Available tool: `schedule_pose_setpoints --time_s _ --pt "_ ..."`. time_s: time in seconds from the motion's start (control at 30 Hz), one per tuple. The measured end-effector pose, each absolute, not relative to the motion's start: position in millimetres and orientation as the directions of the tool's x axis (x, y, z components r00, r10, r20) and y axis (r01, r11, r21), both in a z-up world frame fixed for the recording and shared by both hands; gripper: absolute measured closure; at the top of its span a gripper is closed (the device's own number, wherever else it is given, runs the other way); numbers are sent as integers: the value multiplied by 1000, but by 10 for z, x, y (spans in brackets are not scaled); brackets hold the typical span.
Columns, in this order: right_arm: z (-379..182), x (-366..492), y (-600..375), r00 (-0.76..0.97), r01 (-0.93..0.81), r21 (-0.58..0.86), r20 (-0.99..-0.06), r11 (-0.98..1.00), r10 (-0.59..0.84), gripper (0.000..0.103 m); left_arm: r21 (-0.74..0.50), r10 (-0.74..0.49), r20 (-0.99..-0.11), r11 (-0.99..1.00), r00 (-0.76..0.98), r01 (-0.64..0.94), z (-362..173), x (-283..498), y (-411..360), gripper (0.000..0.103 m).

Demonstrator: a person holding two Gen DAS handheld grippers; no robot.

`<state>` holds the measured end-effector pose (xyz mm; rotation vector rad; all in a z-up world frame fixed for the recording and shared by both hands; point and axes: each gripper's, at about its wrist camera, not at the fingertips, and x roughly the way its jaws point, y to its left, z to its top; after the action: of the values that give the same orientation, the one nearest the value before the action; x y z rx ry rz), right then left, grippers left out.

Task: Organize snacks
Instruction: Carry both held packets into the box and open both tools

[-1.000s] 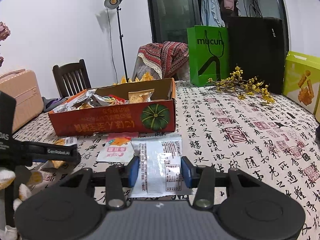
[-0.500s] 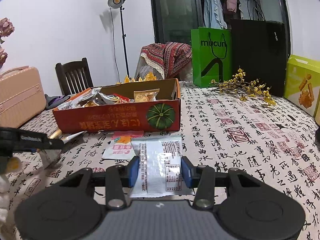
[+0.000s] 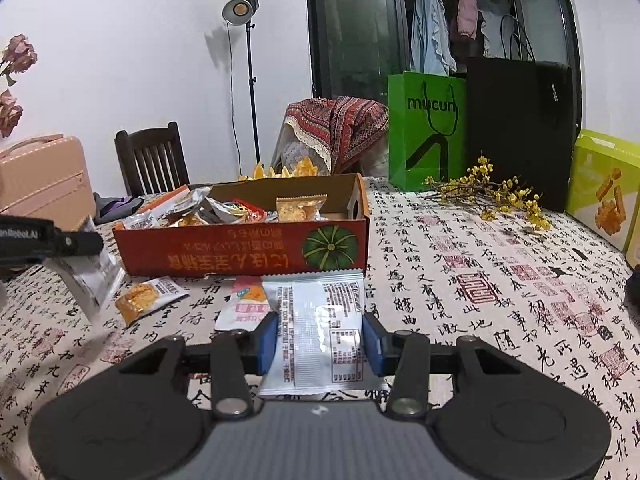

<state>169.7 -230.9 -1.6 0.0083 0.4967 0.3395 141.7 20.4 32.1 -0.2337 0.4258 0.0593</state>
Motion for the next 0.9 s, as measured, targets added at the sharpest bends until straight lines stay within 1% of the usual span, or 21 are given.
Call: schedule_pose_setpoints --time_s 0.27,0.5,0.7,0.9 --pt "137 1789 -2228 841 -328 80 -430 941 329 60 -216 -19 -357 974 934 -63 508 1473 249 85" --pt "299 2012 -2094 853 -346 73 -391 935 346 60 -224 -24 -329 973 944 -53 636 1676 332 85" --pt "494 2401 -1955 863 -350 77 -361 933 354 60 -211 1 -319 975 948 -72 768 2053 372 85" --pt "640 2955 -1757 862 -348 91 -362 933 356 60 -223 18 -313 971 950 -92 860 2585 421 85"
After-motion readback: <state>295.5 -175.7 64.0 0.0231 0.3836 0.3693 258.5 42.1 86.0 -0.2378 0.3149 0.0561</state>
